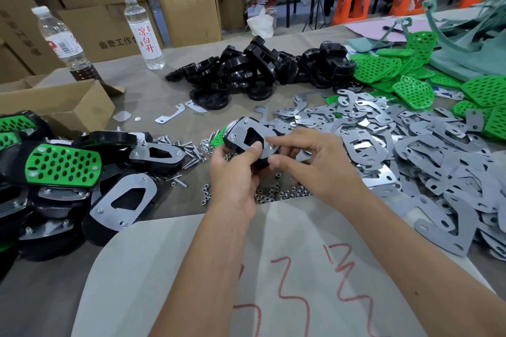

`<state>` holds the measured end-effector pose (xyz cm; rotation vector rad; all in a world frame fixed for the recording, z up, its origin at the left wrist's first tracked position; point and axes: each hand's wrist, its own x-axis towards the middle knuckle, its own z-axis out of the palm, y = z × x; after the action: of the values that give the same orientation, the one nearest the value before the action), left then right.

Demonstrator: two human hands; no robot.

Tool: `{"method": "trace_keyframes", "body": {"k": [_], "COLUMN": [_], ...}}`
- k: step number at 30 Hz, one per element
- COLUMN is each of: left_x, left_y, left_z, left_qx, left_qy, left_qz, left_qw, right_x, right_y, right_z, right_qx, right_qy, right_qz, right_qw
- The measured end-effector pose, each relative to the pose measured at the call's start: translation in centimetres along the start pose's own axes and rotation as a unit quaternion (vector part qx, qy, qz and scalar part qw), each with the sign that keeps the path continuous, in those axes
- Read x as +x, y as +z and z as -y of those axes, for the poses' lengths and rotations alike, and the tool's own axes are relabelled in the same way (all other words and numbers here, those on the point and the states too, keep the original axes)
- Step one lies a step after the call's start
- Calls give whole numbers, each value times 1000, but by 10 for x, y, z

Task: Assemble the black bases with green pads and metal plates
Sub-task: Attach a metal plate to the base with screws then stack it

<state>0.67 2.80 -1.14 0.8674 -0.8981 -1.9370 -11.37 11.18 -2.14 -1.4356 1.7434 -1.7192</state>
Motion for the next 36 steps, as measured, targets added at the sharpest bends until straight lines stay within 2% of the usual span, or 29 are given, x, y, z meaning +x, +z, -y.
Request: {"method": "trace_keyframes", "body": {"k": [9,12,17,24,28,36], "left_x": [-4,-5,-4,-4,-3,-2], "left_y": [4,4,3,3,3,4], "left_z": [3,3,2,3,3,7], "left_qx": [40,46,52,54,39,58], "left_qy": [7,8,7,8,12,45], "left_qz": [4,2,8,23,-4,-22], "left_qw": [999,999,999,998,999,997], "right_x": [-2,0,2,1,0,0], "right_y": [-1,-3,-9,-9,-8,-5], "right_z": [4,5,5,4,5,4], "right_qx": [48,34,8,-33,13,31], "right_qy": [32,25,10,-4,36,68], "right_qz": [-37,-42,26,-17,-56,-28], "right_qw": [998,998,1000,999,998,997]}}
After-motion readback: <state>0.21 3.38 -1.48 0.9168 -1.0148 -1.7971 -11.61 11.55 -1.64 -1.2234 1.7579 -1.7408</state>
